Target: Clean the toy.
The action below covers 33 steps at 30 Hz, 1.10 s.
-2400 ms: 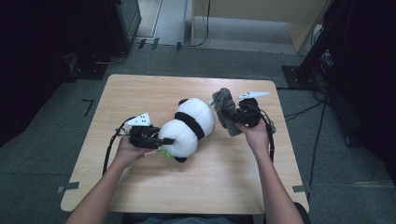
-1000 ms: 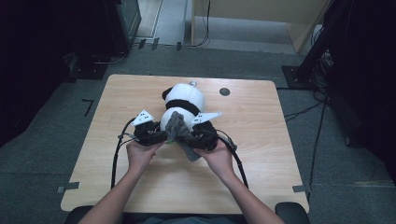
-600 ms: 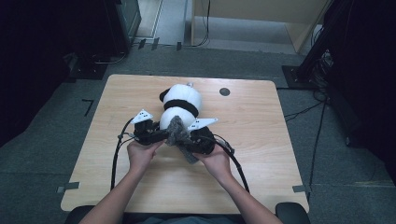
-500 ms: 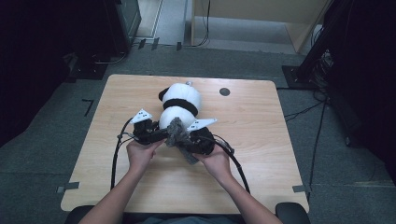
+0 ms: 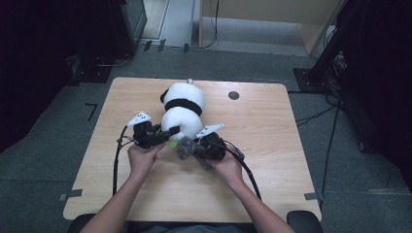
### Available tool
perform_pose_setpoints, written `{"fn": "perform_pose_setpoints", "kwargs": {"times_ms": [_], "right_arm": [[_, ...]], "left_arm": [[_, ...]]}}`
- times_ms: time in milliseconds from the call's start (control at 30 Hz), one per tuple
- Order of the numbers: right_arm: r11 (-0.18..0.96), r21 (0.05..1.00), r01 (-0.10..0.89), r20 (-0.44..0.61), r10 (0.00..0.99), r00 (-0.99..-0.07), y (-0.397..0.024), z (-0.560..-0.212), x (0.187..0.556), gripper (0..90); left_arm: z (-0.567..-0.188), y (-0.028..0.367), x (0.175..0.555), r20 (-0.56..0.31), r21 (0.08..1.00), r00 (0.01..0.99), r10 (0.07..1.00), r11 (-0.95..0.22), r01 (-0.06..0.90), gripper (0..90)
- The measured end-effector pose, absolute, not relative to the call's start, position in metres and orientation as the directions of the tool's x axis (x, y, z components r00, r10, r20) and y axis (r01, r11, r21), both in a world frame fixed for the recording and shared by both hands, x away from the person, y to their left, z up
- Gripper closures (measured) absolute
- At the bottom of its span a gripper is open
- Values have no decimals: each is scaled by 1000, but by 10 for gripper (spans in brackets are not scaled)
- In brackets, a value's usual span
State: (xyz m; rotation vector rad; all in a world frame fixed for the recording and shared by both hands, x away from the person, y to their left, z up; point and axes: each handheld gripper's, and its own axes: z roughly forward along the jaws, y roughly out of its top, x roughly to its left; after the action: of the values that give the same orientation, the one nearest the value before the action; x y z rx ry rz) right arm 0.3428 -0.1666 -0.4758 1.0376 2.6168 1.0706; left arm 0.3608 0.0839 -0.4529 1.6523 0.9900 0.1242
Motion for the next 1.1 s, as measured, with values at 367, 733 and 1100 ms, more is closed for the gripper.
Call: {"fn": "perform_pose_setpoints", "kwargs": {"times_ms": [367,733,1100], "right_arm": [[485,646,590,108,706,-700,-195,-471,356,766],[338,740,581,185,729,-659,-222,-431,357,764],[318,771,551,219,680,-699,-196,-415,345,759]], "left_arm": [[-456,91,362,-387,843,644,660,-29,536,461],[-458,87,361,-382,843,646,661,-38,537,457],[-461,66,356,-368,840,661,654,-71,538,454]]}}
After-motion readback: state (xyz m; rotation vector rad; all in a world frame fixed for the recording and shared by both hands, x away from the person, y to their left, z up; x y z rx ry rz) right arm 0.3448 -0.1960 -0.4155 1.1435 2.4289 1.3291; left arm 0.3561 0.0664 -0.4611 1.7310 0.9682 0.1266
